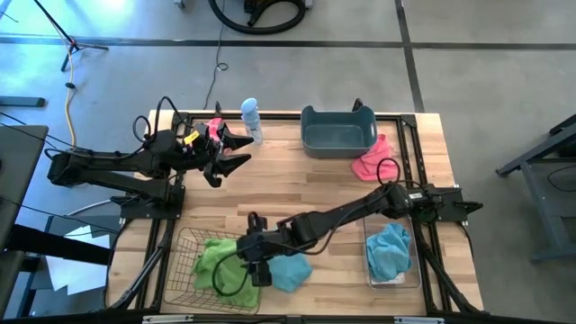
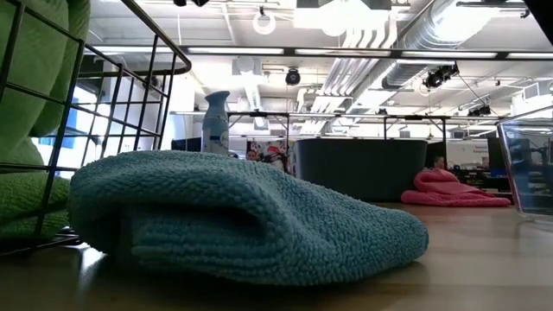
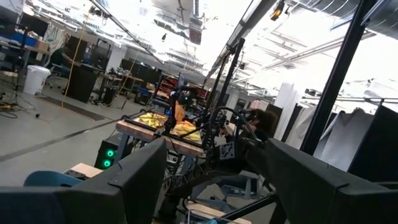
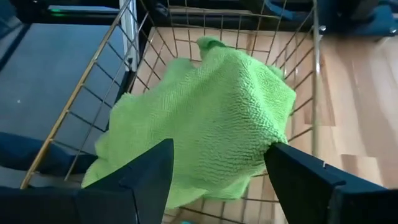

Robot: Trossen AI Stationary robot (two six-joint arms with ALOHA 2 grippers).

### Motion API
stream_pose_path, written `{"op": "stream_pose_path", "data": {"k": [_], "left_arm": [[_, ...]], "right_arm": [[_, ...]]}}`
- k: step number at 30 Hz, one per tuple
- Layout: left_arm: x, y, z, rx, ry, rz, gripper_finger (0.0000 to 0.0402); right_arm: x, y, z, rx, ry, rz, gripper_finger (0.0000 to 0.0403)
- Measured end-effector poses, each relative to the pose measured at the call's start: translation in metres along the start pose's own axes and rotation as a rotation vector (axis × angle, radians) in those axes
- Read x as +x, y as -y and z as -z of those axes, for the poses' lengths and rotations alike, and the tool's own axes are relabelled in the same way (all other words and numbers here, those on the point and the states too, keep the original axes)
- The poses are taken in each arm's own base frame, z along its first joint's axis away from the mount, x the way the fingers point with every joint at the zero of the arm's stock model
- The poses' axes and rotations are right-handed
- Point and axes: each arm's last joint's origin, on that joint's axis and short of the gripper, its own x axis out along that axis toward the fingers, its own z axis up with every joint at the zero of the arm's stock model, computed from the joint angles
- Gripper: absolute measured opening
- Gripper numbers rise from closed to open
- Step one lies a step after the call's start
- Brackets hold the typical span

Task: Sort microfiber towel by color & place in baskets
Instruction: Put the green towel into the wire basket, then put the pink towel into the dark blue bin

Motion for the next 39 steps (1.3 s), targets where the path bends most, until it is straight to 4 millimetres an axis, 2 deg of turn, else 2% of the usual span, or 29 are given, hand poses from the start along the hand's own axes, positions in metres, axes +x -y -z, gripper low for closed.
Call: {"op": "stream_pose_path", "data": {"k": [9, 13, 17, 22, 28, 33, 34, 37, 39], "left_arm": [[-0.003, 0.002, -0.001, -0.060, -0.025, 0.059, 0.0262], [-0.011, 0.005, -0.005, -0.117, -0.060, 0.115, 0.0262], [-0.024, 0.008, -0.006, -0.222, -0.175, 0.181, 0.0262], [-0.041, 0.011, -0.003, -0.314, -0.312, 0.189, 0.0258], [-0.049, 0.015, 0.009, -0.266, -0.426, 0.136, 0.0248], [-0.050, 0.017, 0.014, -0.186, -0.434, 0.115, 0.0245], [-0.050, 0.017, 0.015, -0.184, -0.430, 0.118, 0.0245], [-0.050, 0.017, 0.015, -0.184, -0.413, 0.124, 0.0245], [-0.050, 0.017, 0.015, -0.185, -0.408, 0.126, 0.0245]], "right_arm": [[-0.012, -0.005, -0.006, -0.028, 0.009, -0.060, 0.0245], [-0.013, -0.012, -0.004, -0.008, -0.015, -0.149, 0.0245], [-0.021, -0.019, 0.000, -0.030, -0.056, -0.120, 0.0245], [-0.051, -0.022, 0.008, -0.040, -0.167, 0.035, 0.0245], [-0.099, -0.019, 0.014, -0.014, -0.253, 0.275, 0.0245], [-0.136, -0.002, 0.029, 0.068, -0.363, 0.601, 0.0245], [-0.140, 0.001, 0.030, 0.102, -0.340, 0.646, 0.0245], [-0.153, 0.013, 0.035, 0.187, -0.281, 0.687, 0.0245], [-0.163, 0.024, 0.049, 0.289, -0.282, 0.736, 0.0245]]}}
